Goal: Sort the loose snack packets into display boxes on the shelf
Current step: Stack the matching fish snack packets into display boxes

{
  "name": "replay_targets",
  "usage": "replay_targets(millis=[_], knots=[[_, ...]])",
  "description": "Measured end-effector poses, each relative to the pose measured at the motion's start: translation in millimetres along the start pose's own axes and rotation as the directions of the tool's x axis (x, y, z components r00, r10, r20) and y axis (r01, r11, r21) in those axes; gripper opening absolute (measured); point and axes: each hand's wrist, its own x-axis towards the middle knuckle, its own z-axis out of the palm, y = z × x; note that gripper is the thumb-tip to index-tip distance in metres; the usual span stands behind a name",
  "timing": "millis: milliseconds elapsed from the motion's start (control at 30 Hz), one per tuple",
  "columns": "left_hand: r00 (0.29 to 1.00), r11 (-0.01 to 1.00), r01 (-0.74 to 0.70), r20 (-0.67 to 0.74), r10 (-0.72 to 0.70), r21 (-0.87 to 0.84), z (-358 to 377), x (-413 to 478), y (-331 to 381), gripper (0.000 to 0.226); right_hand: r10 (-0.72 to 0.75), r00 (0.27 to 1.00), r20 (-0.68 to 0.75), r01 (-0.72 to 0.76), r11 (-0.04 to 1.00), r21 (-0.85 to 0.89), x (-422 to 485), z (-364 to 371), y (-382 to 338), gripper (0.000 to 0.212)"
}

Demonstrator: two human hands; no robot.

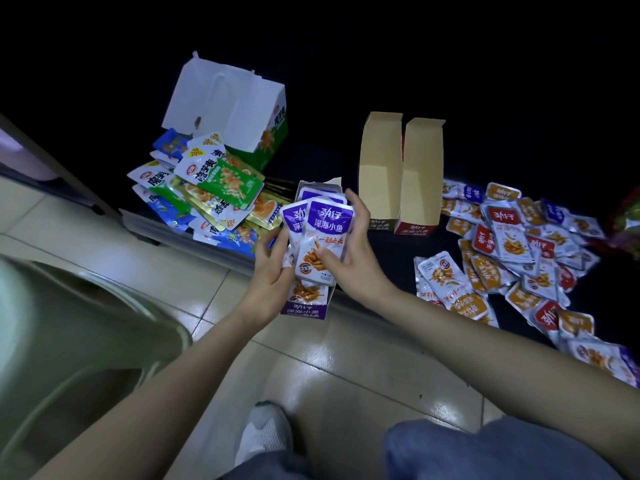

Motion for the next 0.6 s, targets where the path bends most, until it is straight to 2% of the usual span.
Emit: replay_targets(millis=[67, 200, 300, 400, 467, 600], knots=[[0.999, 1.0, -0.002, 0.039, 0.002, 0.01, 1, 0, -3, 0.054, 0.033, 0.999, -0.006, -0.032, 0.999, 0.033, 0, 0, 0, 0.092], [0.997, 0.994, -0.032, 0.08, 0.023, 0.109, 3, -5, -5, 0.068, 0.061, 0.998, 0.018, -0.062, 0.997, 0.041, 2, 3, -2, 0.098], [0.998, 0.985, -0.046, -0.025, 0.051, 0.166, -1, -7, -2, 0.062, 0.064, 0.997, -0.036, -0.061, 0.996, 0.063, 4, -1, -3, 0.094], [0.962, 0.932, -0.118, -0.194, 0.193, 0.341, -5, -12, -3, 0.038, 0.078, 0.994, -0.074, -0.074, 0.996, 0.056, 3, 0, -5, 0.091], [0.942, 0.899, -0.093, -0.255, 0.219, 0.427, -5, -15, -6, 0.024, 0.082, 0.994, -0.074, -0.076, 0.995, 0.069, 1, 2, -4, 0.089], [0.952, 0.889, -0.037, -0.254, 0.17, 0.456, 1, -22, -5, 0.032, 0.091, 0.995, -0.049, -0.086, 0.991, 0.105, 2, 8, -2, 0.081]])
